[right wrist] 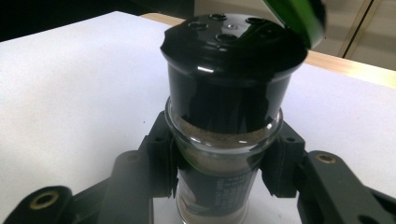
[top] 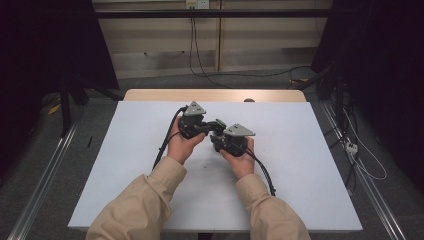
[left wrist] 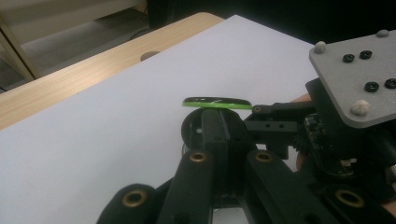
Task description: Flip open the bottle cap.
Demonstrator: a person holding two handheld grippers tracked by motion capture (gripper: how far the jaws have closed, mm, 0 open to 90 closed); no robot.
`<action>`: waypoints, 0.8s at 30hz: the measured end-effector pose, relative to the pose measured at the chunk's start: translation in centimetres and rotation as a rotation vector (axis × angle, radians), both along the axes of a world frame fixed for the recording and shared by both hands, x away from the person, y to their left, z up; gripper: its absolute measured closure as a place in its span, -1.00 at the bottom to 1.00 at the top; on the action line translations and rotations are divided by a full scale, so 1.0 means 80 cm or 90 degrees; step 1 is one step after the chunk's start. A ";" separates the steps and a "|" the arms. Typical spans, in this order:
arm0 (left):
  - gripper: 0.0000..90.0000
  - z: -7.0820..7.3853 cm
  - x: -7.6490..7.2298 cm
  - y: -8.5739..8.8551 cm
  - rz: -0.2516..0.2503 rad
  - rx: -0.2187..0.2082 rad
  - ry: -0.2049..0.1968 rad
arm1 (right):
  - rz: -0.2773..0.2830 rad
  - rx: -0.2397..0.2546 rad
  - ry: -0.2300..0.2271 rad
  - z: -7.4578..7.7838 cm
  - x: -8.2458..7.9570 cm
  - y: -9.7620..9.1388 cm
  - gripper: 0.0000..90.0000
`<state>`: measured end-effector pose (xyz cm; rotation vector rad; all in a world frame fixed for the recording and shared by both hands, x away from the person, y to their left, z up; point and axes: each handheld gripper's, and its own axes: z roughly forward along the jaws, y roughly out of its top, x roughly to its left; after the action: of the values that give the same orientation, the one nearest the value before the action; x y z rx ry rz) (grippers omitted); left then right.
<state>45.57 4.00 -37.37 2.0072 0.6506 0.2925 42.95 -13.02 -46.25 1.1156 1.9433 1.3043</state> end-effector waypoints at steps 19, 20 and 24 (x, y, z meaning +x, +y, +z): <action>1.00 0.005 0.003 -0.004 -0.006 -0.005 0.002 | 0.000 -0.001 0.000 0.000 0.000 0.000 0.19; 1.00 0.005 0.003 -0.004 -0.006 -0.008 0.003 | 0.000 -0.001 0.000 0.000 0.000 0.000 0.19; 1.00 0.006 0.004 -0.006 -0.007 -0.008 0.000 | 0.000 -0.001 -0.001 0.000 0.000 0.000 0.19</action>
<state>45.86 3.49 -36.90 1.9977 0.6396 0.2805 42.93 -13.01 -46.25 1.1135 1.9440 1.3024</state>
